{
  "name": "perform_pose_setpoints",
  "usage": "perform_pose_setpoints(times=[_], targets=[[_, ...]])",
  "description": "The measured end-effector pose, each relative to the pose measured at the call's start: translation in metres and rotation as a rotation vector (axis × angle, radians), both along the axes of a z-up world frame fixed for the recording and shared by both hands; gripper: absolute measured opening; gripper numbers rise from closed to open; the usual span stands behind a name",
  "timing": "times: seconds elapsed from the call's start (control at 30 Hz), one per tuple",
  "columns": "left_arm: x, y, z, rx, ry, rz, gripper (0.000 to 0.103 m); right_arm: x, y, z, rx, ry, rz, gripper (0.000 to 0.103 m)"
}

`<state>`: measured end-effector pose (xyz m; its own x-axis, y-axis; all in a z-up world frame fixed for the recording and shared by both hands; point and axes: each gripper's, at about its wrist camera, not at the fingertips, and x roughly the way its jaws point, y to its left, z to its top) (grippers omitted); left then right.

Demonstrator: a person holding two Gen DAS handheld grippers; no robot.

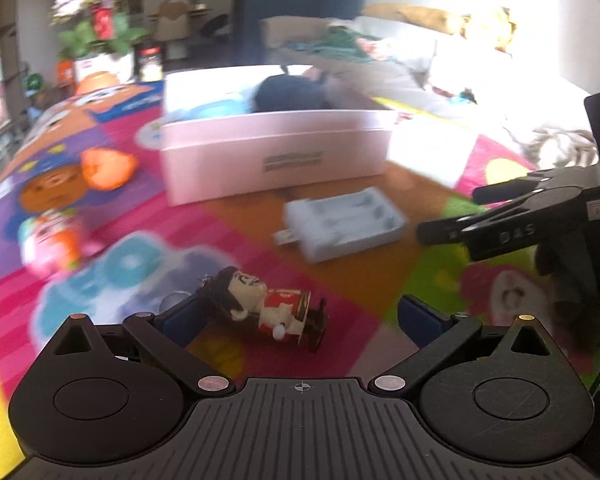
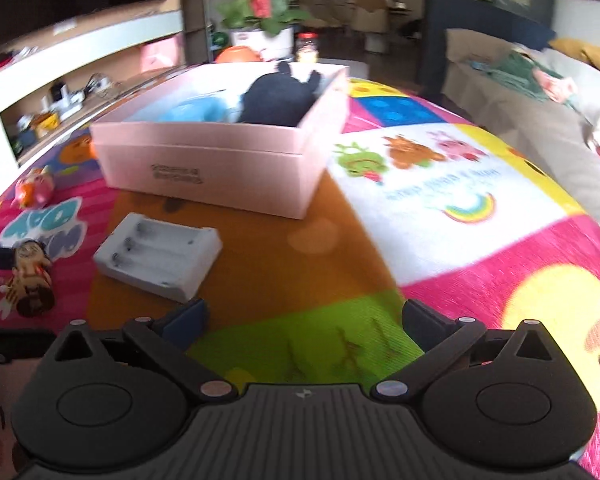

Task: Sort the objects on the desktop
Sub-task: 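Grasp the doll figurine in the red outfit with the left tool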

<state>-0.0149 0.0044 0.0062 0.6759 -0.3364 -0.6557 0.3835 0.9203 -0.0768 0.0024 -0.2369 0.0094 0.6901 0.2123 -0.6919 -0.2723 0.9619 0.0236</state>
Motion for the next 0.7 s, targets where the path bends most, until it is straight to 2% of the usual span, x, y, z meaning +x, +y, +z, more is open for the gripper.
perform_pose_setpoints(times=[0.2, 0.3, 0.43, 0.53, 0.6, 0.7], targets=[[-0.001, -0.02, -0.005, 0.019, -0.025, -0.068, 0.103, 0.0, -0.002, -0.002, 0.007, 0.005, -0.049, 0.103], [-0.005, -0.013, -0.004, 0.021, -0.03, -0.046, 0.103, 0.001, -0.001, 0.0, -0.003, 0.01, -0.064, 0.103], [-0.008, -0.001, -0.003, 0.072, -0.048, 0.001, 0.103, 0.003, 0.003, 0.002, -0.019, 0.022, -0.06, 0.103], [-0.008, 0.011, -0.003, 0.114, -0.057, 0.041, 0.103, 0.004, 0.004, 0.012, 0.087, 0.052, -0.002, 0.103], [-0.006, 0.017, -0.003, 0.143, -0.064, 0.079, 0.103, 0.0, 0.012, 0.021, 0.158, 0.04, 0.048, 0.103], [-0.004, 0.026, -0.002, 0.188, -0.088, 0.142, 0.103, -0.006, 0.036, 0.031, 0.143, -0.008, 0.119, 0.103]])
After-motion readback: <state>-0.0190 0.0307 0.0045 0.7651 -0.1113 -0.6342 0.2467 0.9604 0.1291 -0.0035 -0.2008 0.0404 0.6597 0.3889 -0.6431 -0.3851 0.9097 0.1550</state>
